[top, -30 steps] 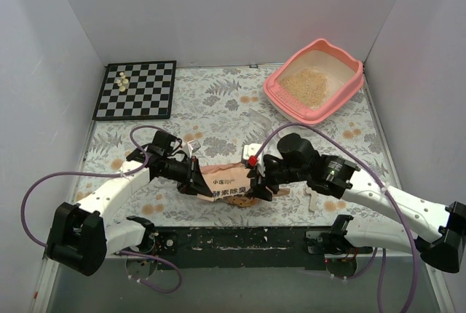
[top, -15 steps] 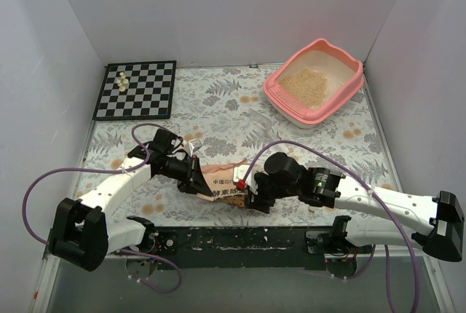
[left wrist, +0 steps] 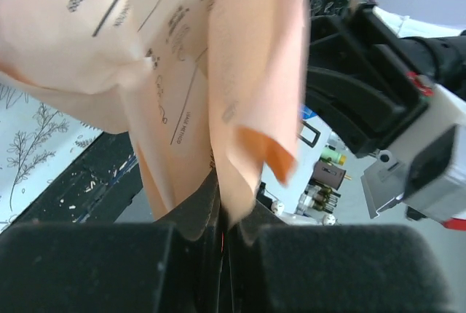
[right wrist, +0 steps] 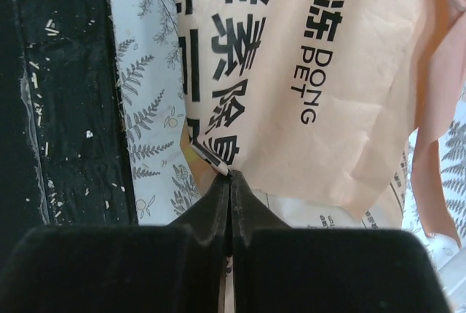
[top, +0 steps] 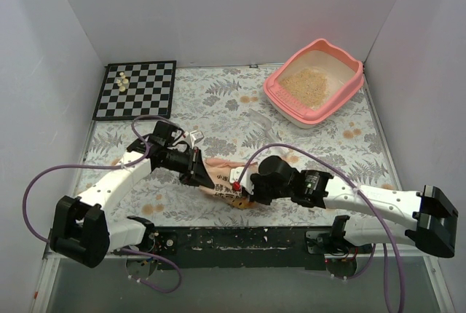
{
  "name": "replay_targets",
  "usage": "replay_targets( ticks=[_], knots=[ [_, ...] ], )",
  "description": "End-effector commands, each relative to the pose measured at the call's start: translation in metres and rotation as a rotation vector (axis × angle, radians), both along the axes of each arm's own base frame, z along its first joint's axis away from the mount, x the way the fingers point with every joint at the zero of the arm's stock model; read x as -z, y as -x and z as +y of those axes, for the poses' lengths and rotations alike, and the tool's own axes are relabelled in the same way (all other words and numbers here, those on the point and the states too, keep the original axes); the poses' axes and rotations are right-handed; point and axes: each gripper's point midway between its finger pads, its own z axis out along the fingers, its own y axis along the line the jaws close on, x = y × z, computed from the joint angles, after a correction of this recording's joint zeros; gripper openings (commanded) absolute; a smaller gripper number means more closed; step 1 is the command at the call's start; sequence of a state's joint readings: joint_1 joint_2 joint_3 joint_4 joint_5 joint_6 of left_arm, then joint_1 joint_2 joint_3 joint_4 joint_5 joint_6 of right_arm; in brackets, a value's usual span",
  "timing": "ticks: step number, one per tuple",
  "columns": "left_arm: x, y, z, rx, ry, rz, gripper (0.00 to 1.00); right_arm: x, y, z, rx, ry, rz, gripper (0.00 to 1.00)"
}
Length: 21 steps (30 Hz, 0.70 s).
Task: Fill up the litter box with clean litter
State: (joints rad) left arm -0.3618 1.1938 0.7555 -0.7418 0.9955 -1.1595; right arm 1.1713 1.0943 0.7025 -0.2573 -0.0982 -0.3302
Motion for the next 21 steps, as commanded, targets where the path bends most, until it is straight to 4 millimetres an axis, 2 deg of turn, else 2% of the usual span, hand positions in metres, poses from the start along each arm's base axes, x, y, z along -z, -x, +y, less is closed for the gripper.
replay_targets(
  ticks=[1,5,6,9,12,15,17,19,21],
  knots=[
    [-0.036,-0.030,-0.002,-0.006,0.022,-0.185,0.05,0.017,-0.017,-0.015,0.072,0.083,-0.001,0.01],
    [-0.059,-0.067,0.009,-0.072,-0.122,-0.402,0.13,-0.009,-0.034,-0.023,0.093,0.022,0.052,0.01],
    [-0.068,-0.076,0.014,-0.094,-0.155,-0.464,0.17,-0.017,-0.037,-0.025,0.084,0.005,0.076,0.01],
    [-0.104,-0.096,0.018,-0.132,-0.169,-0.648,0.18,-0.037,-0.044,-0.035,0.056,-0.032,0.161,0.01],
    [-0.143,-0.089,0.002,-0.070,-0.022,-0.811,0.20,-0.051,-0.049,-0.034,0.048,-0.050,0.202,0.01],
    [-0.168,-0.065,-0.026,0.047,0.094,-0.985,0.27,-0.063,-0.046,-0.026,0.003,-0.054,0.288,0.01],
    [-0.168,-0.049,-0.050,0.146,0.108,-1.099,0.32,-0.063,-0.043,-0.023,-0.024,-0.036,0.335,0.01],
    [-0.153,-0.043,-0.067,0.225,0.080,-1.168,0.34,-0.062,-0.040,-0.020,-0.041,-0.031,0.372,0.01],
    [-0.134,-0.042,-0.075,0.295,0.062,-1.192,0.37,-0.060,-0.038,-0.020,-0.045,-0.026,0.389,0.01]
  ],
)
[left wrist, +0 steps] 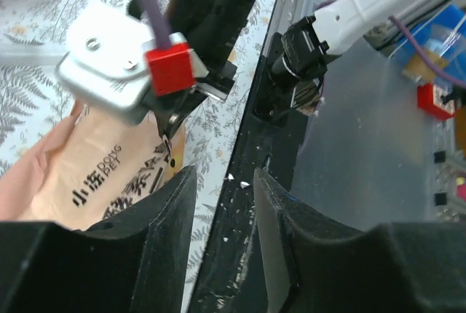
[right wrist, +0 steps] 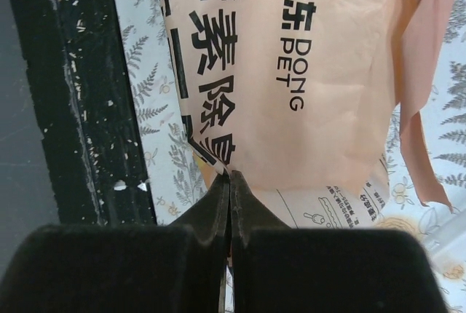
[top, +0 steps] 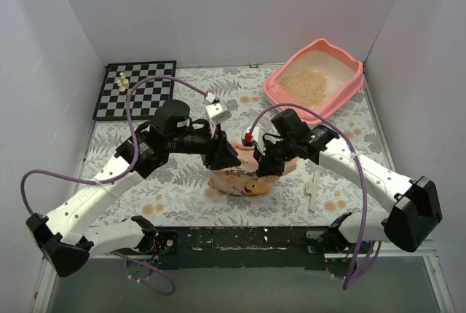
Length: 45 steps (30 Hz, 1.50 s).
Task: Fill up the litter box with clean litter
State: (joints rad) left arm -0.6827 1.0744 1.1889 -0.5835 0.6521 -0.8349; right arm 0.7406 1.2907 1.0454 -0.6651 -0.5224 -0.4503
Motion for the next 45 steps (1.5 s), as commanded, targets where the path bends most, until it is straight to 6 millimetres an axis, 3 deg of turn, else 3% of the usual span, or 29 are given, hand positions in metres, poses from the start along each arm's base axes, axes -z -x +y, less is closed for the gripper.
replay_targets(
  ticks=[1,4,11,22,29,31,33,36,38,45],
  knots=[
    [0.031,-0.010,-0.016,0.069,-0.085,-0.191,0.38,-0.021,0.020,0.010,-0.088,-0.073,0.076,0.01],
    [0.051,-0.015,-0.011,0.079,-0.126,-0.266,0.42,-0.022,0.021,0.008,-0.072,-0.076,0.070,0.01],
    [0.072,-0.014,-0.007,0.094,-0.060,-0.446,0.57,-0.020,0.020,0.006,-0.045,-0.087,0.063,0.01],
    [0.122,-0.023,-0.021,0.121,-0.097,-0.458,0.62,-0.012,0.022,0.003,-0.033,-0.079,0.085,0.01],
    [0.148,-0.017,-0.025,0.151,-0.135,-0.434,0.61,-0.017,0.015,0.001,-0.015,-0.083,0.080,0.01],
    [0.155,-0.015,-0.023,0.146,-0.148,-0.433,0.55,-0.016,0.015,0.000,-0.014,-0.076,0.089,0.01],
    [0.165,-0.015,-0.018,0.134,-0.183,-0.421,0.43,-0.017,0.014,-0.001,-0.008,-0.079,0.087,0.01],
    [0.177,-0.025,-0.010,0.077,-0.241,-0.422,0.00,-0.019,0.014,-0.002,-0.006,-0.082,0.085,0.01],
    [0.183,-0.030,-0.006,0.046,-0.274,-0.419,0.00,-0.018,0.015,-0.004,-0.008,-0.076,0.087,0.01],
    [0.172,-0.030,0.002,0.004,-0.264,-0.441,0.00,-0.018,0.008,-0.014,0.012,-0.067,-0.021,0.40]
  ],
)
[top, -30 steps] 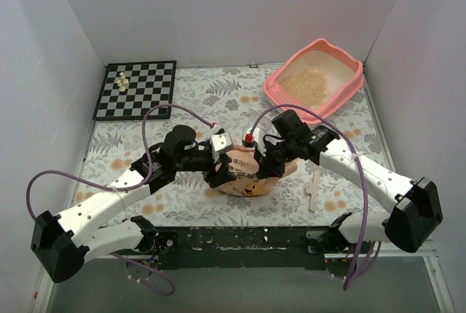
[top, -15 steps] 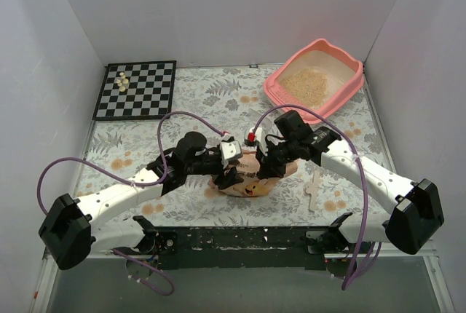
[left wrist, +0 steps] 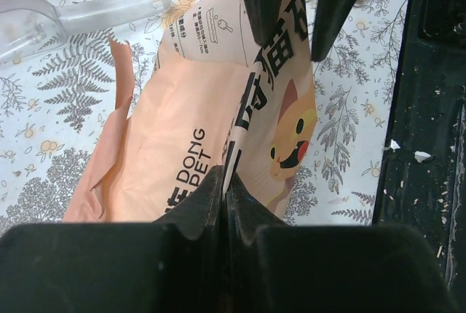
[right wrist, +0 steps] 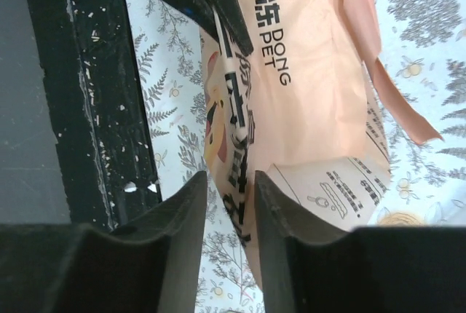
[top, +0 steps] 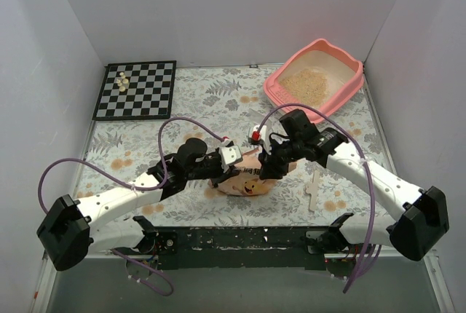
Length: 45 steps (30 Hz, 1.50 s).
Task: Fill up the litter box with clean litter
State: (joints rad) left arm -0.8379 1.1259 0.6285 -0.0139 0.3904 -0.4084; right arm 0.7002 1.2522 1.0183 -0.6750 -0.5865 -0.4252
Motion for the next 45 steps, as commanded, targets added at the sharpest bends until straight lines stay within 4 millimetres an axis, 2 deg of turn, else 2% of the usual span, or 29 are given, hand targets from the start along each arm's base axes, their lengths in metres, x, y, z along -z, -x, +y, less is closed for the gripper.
replay_targets(
  ticks=[1,6,12,16,20,27,31,35,36,37,38,42,45],
  knots=[
    [0.004,-0.004,0.019,-0.081,-0.036,-0.015,0.00,-0.016,-0.001,-0.009,-0.003,-0.028,-0.113,0.43],
    [0.004,-0.003,0.020,-0.091,-0.033,0.005,0.00,-0.026,-0.010,-0.021,-0.018,-0.016,-0.271,0.47],
    [0.003,-0.005,0.020,-0.105,-0.025,-0.006,0.00,-0.026,-0.010,-0.033,-0.084,-0.002,-0.402,0.49],
    [0.001,-0.002,0.021,-0.111,0.004,-0.001,0.00,-0.025,-0.011,-0.034,-0.105,-0.015,-0.456,0.49],
    [-0.002,-0.002,0.021,-0.116,0.026,-0.010,0.00,-0.012,-0.005,-0.029,-0.136,-0.030,-0.417,0.49],
    [-0.008,-0.001,0.023,-0.121,0.043,-0.023,0.00,0.016,-0.007,-0.026,-0.131,-0.024,-0.390,0.49],
    [-0.012,-0.001,0.026,-0.131,0.053,-0.037,0.00,0.033,-0.011,-0.033,-0.109,0.026,-0.383,0.49],
    [-0.017,-0.002,0.030,-0.150,0.068,-0.061,0.00,0.042,-0.009,-0.041,-0.086,0.058,-0.375,0.46],
    [-0.018,-0.002,0.031,-0.151,0.069,-0.065,0.00,0.046,-0.009,-0.044,-0.076,0.073,-0.376,0.43],
    [-0.019,-0.002,0.032,-0.155,0.071,-0.068,0.00,0.047,-0.009,-0.047,-0.066,0.082,-0.376,0.29],
    [-0.021,-0.003,0.032,-0.157,0.073,-0.073,0.00,0.047,-0.008,-0.048,-0.063,0.082,-0.373,0.02],
    [-0.032,-0.007,0.038,-0.179,0.074,-0.113,0.00,0.046,-0.012,-0.058,-0.019,0.125,-0.359,0.01],
    [-0.046,-0.020,0.051,-0.258,0.041,-0.179,0.00,0.012,-0.032,-0.054,0.038,0.063,-0.397,0.01]
  ],
)
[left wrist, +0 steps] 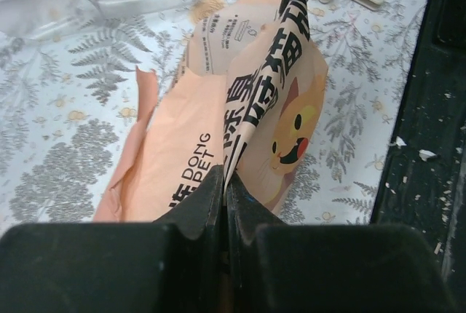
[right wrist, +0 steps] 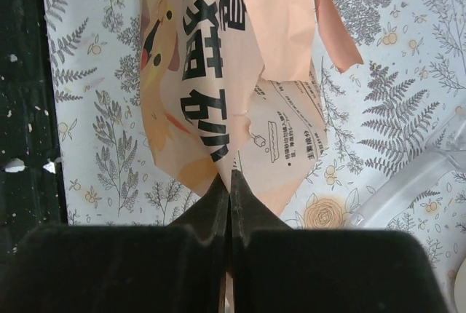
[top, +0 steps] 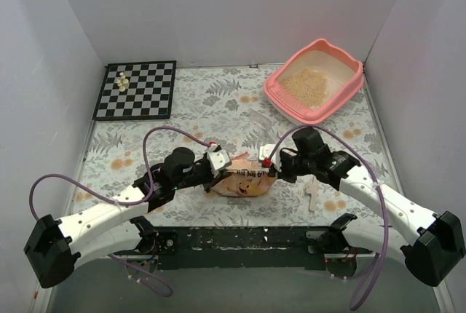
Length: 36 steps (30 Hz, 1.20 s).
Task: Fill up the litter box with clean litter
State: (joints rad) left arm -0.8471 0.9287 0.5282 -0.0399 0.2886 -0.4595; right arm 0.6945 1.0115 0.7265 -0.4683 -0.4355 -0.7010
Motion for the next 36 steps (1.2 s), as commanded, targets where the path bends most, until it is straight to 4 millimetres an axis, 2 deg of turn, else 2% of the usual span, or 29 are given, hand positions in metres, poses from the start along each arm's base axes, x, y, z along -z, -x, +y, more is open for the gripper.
replay_targets(
  ticks=[1,2,4,9,11,12,16,17,18,19,20,21,24,27,29,31,36],
  knots=[
    [-0.044,-0.033,0.027,-0.182,-0.008,-0.167,0.00,-0.030,-0.023,-0.020,0.136,0.008,0.001,0.01],
    [-0.048,-0.036,0.030,-0.199,-0.013,-0.180,0.00,-0.042,-0.027,-0.017,0.138,-0.010,-0.007,0.01],
    [-0.056,-0.036,0.034,-0.212,-0.014,-0.185,0.00,-0.051,-0.029,-0.014,0.143,-0.015,0.006,0.01],
    [-0.038,-0.022,0.030,-0.179,-0.001,-0.093,0.00,-0.038,-0.029,-0.016,0.218,-0.026,0.057,0.01],
    [-0.031,-0.018,0.028,-0.166,0.012,-0.064,0.00,-0.040,-0.029,-0.015,0.247,-0.058,0.062,0.01],
    [-0.030,-0.017,0.027,-0.161,0.016,-0.058,0.00,-0.044,-0.029,-0.015,0.262,-0.070,0.071,0.05],
    [-0.024,-0.015,0.023,-0.145,0.009,-0.033,0.00,-0.080,-0.041,-0.026,0.446,-0.089,0.079,0.37],
    [-0.025,-0.015,0.021,-0.143,0.009,-0.030,0.00,-0.089,-0.044,-0.031,0.502,-0.103,0.082,0.41],
    [-0.026,-0.016,0.021,-0.142,0.011,-0.029,0.00,-0.100,-0.045,-0.033,0.568,-0.141,0.104,0.53],
    [-0.026,-0.016,0.020,-0.140,0.013,-0.027,0.00,-0.106,-0.047,-0.041,0.679,-0.167,0.141,0.73],
    [-0.027,-0.016,0.019,-0.137,0.018,-0.028,0.00,-0.111,-0.049,-0.051,0.802,-0.187,0.171,0.87],
    [-0.027,-0.016,0.018,-0.135,0.020,-0.028,0.00,-0.114,-0.050,-0.060,0.889,-0.187,0.188,0.89],
    [-0.022,-0.018,0.018,-0.145,0.009,-0.018,0.00,-0.109,-0.041,-0.071,0.963,-0.138,0.273,0.91],
    [-0.017,-0.020,0.018,-0.163,0.002,-0.007,0.00,-0.090,-0.039,-0.100,1.197,-0.068,0.306,0.92],
    [-0.020,-0.022,0.018,-0.171,0.016,-0.012,0.00,-0.075,-0.032,-0.119,1.348,-0.033,0.334,0.88],
    [-0.023,-0.022,0.018,-0.179,0.034,-0.015,0.00,-0.058,-0.020,-0.137,1.478,0.010,0.354,0.79],
    [-0.023,-0.021,0.016,-0.187,0.048,0.013,0.00,-0.008,0.000,-0.159,1.651,0.111,0.434,0.68]
  ],
)
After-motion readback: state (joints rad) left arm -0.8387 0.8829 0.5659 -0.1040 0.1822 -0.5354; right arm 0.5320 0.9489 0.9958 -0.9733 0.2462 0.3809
